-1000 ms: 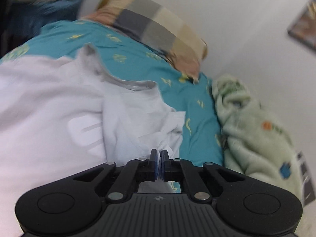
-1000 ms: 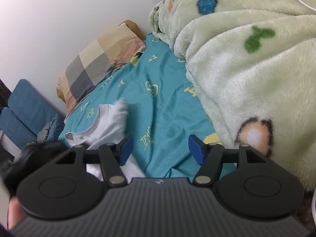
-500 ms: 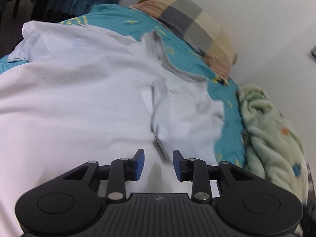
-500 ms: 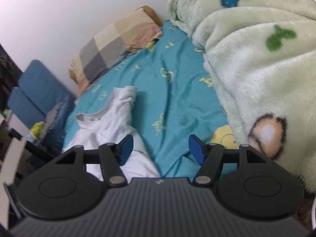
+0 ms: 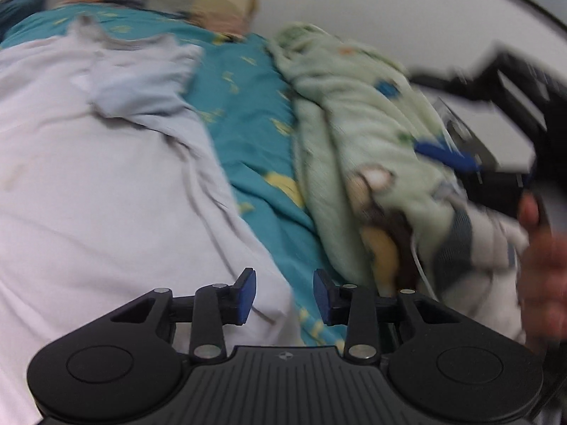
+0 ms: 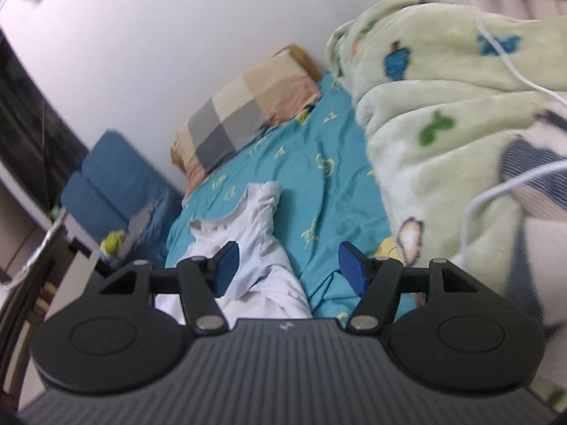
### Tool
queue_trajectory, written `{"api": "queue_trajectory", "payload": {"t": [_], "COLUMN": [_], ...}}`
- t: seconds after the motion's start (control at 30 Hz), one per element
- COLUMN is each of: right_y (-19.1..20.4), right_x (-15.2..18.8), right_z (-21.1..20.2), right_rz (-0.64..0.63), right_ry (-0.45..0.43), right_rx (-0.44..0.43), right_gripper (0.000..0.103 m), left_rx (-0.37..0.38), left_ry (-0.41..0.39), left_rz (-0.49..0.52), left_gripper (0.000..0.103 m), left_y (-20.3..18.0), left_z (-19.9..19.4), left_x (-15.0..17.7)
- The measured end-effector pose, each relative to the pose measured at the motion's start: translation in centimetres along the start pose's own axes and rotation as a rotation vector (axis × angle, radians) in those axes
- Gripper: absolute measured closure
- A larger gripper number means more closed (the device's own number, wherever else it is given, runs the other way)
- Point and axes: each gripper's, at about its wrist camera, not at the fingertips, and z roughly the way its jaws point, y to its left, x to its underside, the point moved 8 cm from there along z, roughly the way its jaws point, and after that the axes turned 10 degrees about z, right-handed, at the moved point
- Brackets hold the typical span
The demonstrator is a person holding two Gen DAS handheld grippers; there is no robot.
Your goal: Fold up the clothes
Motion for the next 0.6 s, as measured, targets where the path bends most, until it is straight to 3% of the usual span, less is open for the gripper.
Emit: {"api": "queue_trajectory", "payload": {"t": [0.17, 0.37, 0.5, 0.6], "right_y": [0.3, 0.7, 0.3, 0.1], "right_x": [0.5, 2.3, 2.1, 1.9], "right_z": [1.3, 3.0, 2.8, 2.6], "right_rz": [-0.031, -0.084, -0.057, -0.023], "right_ry": [0.013, 0.073, 0.069, 0.068], "right_rx": [0.037, 0.068, 0.063, 0.046], "right_gripper": [0.037, 0.037, 0.037, 0.037], "left_rx": [-0.046, -0.124, -0.172, -0.202], "left_ry": [0.073, 0.111, 0.08, 0.108], "left_rz": [0.135, 0.154, 0.16, 0.178], "left_gripper": [0.065, 0.063, 0.051, 0.054], "left_y": [-1.6, -0.8, -0.4, -0.1], "left_z": [2.9, 4.0, 2.4, 2.1], "left_x": [1.8, 2.4, 2.1, 2.6]}}
